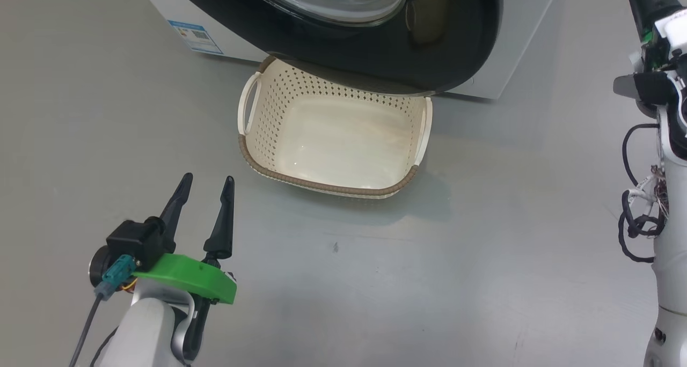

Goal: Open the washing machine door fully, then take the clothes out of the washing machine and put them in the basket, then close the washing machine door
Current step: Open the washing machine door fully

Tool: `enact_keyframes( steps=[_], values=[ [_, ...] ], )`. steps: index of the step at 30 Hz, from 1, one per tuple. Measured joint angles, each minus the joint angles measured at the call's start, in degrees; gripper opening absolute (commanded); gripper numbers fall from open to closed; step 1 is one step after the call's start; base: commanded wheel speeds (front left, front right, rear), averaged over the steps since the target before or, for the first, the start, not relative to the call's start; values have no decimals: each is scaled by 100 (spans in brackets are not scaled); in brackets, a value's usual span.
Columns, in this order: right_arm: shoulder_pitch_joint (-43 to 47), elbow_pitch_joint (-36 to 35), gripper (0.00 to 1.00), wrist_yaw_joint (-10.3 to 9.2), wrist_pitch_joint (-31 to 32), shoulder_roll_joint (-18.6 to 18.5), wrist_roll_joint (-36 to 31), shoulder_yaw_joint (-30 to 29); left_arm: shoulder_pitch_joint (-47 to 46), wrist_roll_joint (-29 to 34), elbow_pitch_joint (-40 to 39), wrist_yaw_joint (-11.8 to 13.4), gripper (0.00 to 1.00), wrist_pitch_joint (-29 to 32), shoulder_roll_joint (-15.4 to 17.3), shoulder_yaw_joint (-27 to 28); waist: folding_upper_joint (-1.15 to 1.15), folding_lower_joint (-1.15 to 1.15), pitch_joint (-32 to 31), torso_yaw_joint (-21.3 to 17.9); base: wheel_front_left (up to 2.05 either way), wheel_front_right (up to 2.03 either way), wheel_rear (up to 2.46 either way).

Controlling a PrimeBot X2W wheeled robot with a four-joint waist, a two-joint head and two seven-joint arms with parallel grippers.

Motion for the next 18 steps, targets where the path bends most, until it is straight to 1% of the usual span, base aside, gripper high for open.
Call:
enact_keyframes(
  steps=[11,18],
  values=[
    [-581,421,0,-56,542,127,382,46,-163,-104,14,0,100,0,-11,-68,0,0,256,210,0,0,0],
    [-710,680,0,-57,802,314,750,24,-190,-115,44,0,100,0,-15,-73,0,0,302,267,0,0,0]
  ],
)
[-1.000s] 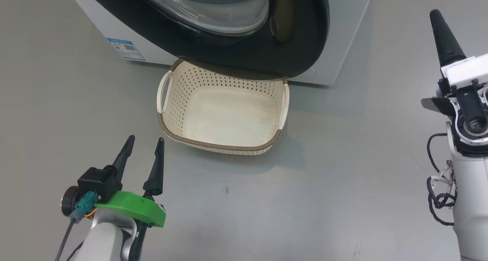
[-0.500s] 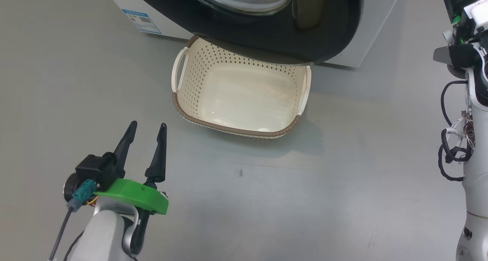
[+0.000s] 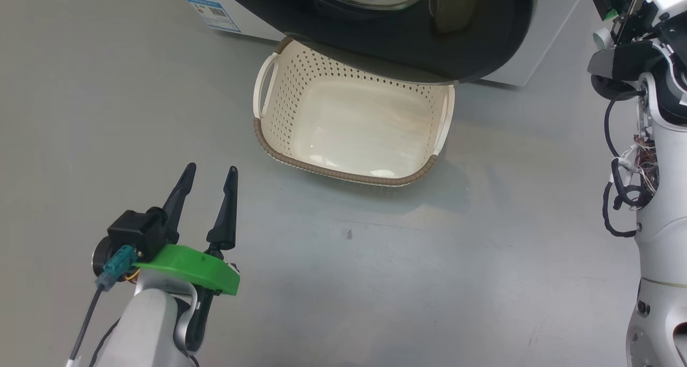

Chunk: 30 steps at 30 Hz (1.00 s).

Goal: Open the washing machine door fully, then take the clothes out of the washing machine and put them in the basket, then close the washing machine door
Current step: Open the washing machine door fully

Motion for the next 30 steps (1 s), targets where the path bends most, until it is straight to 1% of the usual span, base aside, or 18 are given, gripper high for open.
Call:
enact_keyframes(
  steps=[5,13,22,30],
  values=[
    [-130,127,0,-1,142,57,199,-32,-16,-18,18,0,100,0,-1,-21,0,0,32,31,0,0,0],
    [-184,468,0,-1,386,100,323,40,-54,-22,36,0,100,0,-3,-36,0,0,55,54,0,0,0],
    [-231,654,0,-1,637,157,708,34,-83,-22,73,0,100,0,-5,-36,0,0,28,48,0,0,0],
    [-230,831,0,-1,737,159,776,41,-84,-22,96,0,100,0,-8,-30,0,0,-30,32,0,0,0]
  ],
)
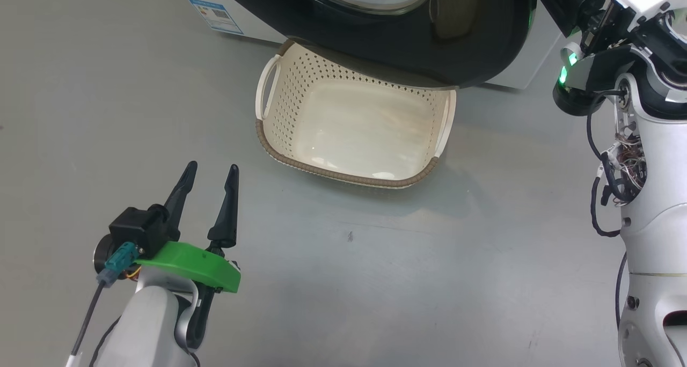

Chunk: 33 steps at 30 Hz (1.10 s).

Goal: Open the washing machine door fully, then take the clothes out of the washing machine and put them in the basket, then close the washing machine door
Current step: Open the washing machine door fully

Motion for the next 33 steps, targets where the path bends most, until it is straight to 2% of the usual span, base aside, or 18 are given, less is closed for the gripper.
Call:
enact_keyframes(
  steps=[16,33],
  values=[
    [188,270,0,-7,132,59,503,-45,1,1,82,0,100,0,-1,2,0,0,-260,-45,0,0,0],
    [506,486,0,-5,238,89,822,231,26,19,120,0,100,0,-1,25,0,0,-441,-48,0,0,0]
  ],
)
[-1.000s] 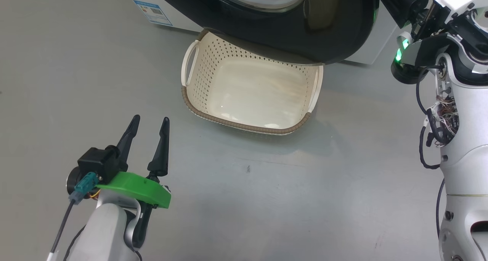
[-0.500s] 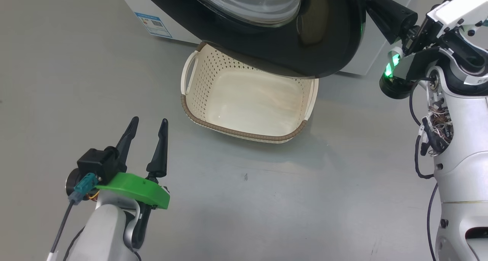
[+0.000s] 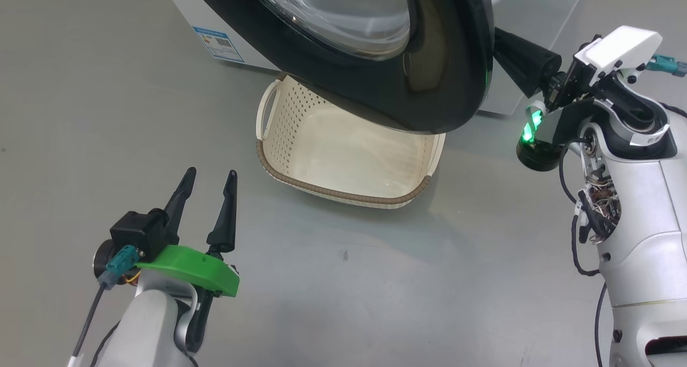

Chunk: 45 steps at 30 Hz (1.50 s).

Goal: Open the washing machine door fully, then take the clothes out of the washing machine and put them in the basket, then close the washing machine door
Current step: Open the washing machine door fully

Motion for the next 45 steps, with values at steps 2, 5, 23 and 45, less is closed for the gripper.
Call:
enact_keyframes(
  steps=[2,5,23,45],
  values=[
    [89,22,0,0,40,2,35,38,9,1,16,0,100,0,0,2,0,0,-49,3,0,0,0],
    [174,35,0,0,43,16,86,70,41,14,29,0,100,0,0,5,0,0,-103,3,0,0,0],
    [631,-132,0,0,113,26,1003,859,205,85,59,0,100,0,1,37,0,0,-440,-15,0,0,0],
    [1231,-487,0,-1,-40,36,1836,2109,419,163,121,0,100,0,7,-190,0,0,-823,280,0,0,0]
  ],
)
